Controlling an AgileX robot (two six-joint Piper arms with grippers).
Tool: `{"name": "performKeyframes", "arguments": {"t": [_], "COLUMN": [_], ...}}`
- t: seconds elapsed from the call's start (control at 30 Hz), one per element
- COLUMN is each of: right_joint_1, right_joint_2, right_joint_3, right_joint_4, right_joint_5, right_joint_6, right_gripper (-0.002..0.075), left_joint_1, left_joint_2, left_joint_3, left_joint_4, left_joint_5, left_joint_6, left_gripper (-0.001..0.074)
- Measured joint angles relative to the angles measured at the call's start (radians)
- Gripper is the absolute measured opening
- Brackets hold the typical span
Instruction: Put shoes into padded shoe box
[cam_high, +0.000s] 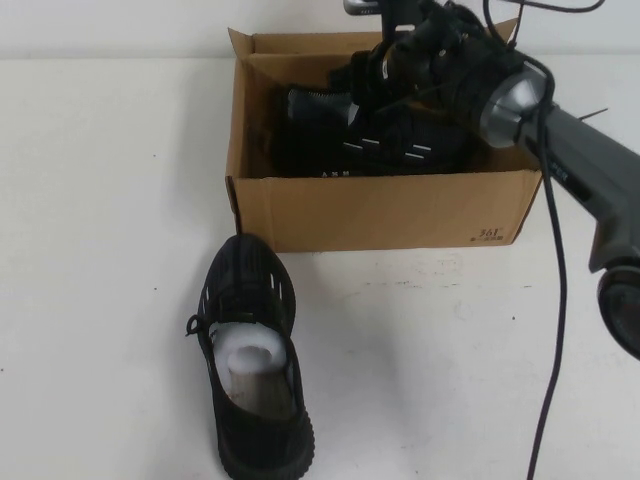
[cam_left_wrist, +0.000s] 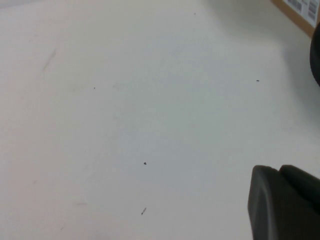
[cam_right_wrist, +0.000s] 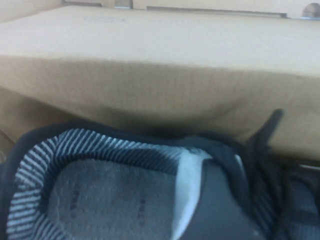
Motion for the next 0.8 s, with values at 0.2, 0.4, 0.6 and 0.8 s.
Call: {"name": "performKeyframes", "arguments": {"t": [0.2,0.4,0.6,0.8], "right_joint_1": [0.033,0.06,0.095,0.162], "right_joint_2": [-0.109,-0.228,-0.33,-0.462], "right_joint_3": [0.002,0.002,0.005,0.062], "right_joint_4": [0.03,0.146,0.183,0.28], "right_joint_5": [0.212,0.463,0.595,0.595], "right_joint_6": [-0.05,-0.203,-0.34,-0.467], "right_gripper": [0.0353,0.0024,-0.0006,-0.0006], "left_joint_1": [0.0,0.0,0.0,0.0], "left_joint_2": [0.0,0.0,0.0,0.0], "left_joint_3": [0.0,0.0,0.0,0.0], "left_joint_4": [0.0,0.0,0.0,0.0], "left_joint_5": [0.0,0.0,0.0,0.0], "left_joint_6": [0.0,0.0,0.0,0.0], "left_gripper": [-0.0005,-0.0004,-0.0004,-0.0004]}}
